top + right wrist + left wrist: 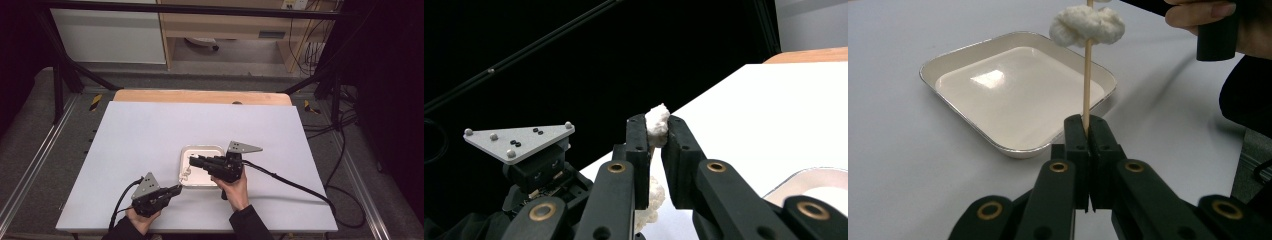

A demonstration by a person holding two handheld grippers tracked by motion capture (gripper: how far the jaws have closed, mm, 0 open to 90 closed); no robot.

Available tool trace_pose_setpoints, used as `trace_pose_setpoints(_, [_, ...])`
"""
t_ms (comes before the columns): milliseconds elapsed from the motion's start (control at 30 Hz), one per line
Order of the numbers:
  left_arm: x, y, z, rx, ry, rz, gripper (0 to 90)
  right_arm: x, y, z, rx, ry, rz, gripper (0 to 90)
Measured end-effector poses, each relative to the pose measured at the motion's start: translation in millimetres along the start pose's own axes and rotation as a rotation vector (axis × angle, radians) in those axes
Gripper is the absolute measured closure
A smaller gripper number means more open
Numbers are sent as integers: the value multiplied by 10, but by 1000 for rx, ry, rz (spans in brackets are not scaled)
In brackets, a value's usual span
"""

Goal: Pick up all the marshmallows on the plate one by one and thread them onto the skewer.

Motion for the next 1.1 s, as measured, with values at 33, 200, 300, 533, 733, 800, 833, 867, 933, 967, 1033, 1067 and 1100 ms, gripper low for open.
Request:
trace_pose_setpoints(33, [1, 0, -1, 1, 0, 1, 887, 0, 1, -2, 0, 1, 0, 827])
trace_pose_setpoints(200, [4, -6, -3, 1, 2, 1, 888, 5, 9, -13, 2, -2, 5, 827])
trace_pose_setpoints(300, [-2, -4, 0, 3, -1, 1, 887, 7, 10, -16, 4, -6, 8, 827])
trace_pose_setpoints(533, [0, -10, 0, 3, -2, -1, 888, 8, 15, -27, 6, -5, 11, 828])
trace_pose_setpoints(733, [-3, -10, 1, 3, -2, -1, 888, 12, 12, -44, 6, -5, 15, 828])
trace_pose_setpoints(800, [-4, -11, 3, 2, -3, -1, 888, 11, 14, -46, 7, -5, 16, 828])
trace_pose_setpoints(833, [-4, -13, 4, 1, -3, -3, 887, 11, 15, -46, 7, -5, 16, 828])
trace_pose_setpoints(867, [-4, -14, 4, 1, -3, -3, 887, 11, 16, -47, 7, -6, 16, 828])
trace_pose_setpoints(933, [-4, -16, 2, 1, -1, -4, 888, 12, 15, -51, 6, -5, 15, 828])
trace_pose_setpoints(967, [-3, -16, 2, 1, -2, -4, 887, 14, 14, -54, 5, -6, 15, 828])
trace_pose_setpoints(1033, [-4, -16, 2, -1, -1, -4, 888, 14, 14, -59, 3, -6, 15, 828])
trace_pose_setpoints(1067, [-4, -17, 3, 0, -1, -5, 888, 14, 16, -60, 6, -5, 17, 828])
trace_pose_setpoints(1100, [-4, -19, 3, -2, 0, -7, 888, 14, 14, -61, 4, -5, 17, 828])
Point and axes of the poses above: each handheld gripper's, and its own axes: x roughly forward along the jaws, z roughly out of its top, y roughly to its left, the point moved 9 cm from there along x, roughly forward along the jaws, and after that the axes turned 8 degrees about -x, right-handed, at the moved point
